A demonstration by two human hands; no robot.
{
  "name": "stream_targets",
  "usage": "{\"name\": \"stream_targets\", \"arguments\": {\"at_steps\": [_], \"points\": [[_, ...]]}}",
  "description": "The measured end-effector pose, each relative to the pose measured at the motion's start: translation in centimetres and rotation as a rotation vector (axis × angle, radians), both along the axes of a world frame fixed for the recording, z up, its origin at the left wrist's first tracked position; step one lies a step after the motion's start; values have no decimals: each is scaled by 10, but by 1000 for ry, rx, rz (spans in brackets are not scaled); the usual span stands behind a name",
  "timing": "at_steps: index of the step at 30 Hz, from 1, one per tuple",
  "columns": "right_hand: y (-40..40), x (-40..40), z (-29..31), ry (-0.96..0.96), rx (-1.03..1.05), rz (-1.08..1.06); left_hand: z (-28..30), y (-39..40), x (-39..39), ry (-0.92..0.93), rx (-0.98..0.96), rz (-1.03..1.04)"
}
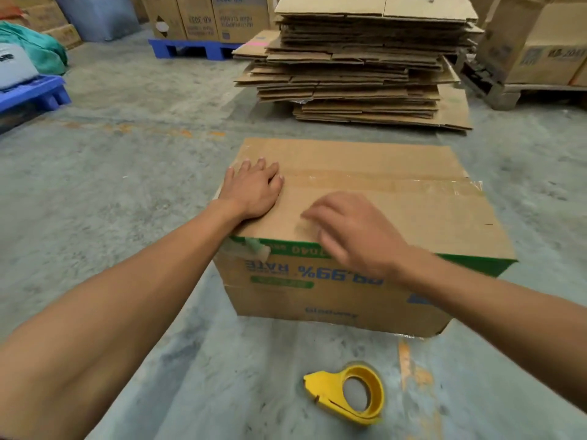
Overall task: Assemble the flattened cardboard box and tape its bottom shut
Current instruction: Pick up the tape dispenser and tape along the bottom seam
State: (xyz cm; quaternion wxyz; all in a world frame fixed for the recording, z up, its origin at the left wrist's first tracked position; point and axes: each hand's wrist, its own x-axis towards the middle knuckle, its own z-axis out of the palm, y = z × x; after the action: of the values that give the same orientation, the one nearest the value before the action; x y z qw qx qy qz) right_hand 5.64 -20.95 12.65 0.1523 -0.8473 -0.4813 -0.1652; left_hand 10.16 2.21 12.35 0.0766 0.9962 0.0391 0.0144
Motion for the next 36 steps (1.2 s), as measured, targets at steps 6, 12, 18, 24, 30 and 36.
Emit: {"name": "stream_targets", "arguments": {"at_steps": [6,12,18,24,30,36], "points": [[-17,-79,-83,45,-243,375,3,1,-9,6,-11,-31],[-55,-93,-145,600,-899,160,4,2,-11,5,-10,-39],[-65,-100,-163,610,-961,206,1,2,-10,9,11,-39],[-58,-119,-173,724,-1014,215,2,1,-10,-9,8,-41],[-43,-100,-155,886,-851,42,2,1,-11,-10,-4,-47],[-11,-71,-122,1125,-696,-94,3,2,-15,-13,-54,-62]]}}
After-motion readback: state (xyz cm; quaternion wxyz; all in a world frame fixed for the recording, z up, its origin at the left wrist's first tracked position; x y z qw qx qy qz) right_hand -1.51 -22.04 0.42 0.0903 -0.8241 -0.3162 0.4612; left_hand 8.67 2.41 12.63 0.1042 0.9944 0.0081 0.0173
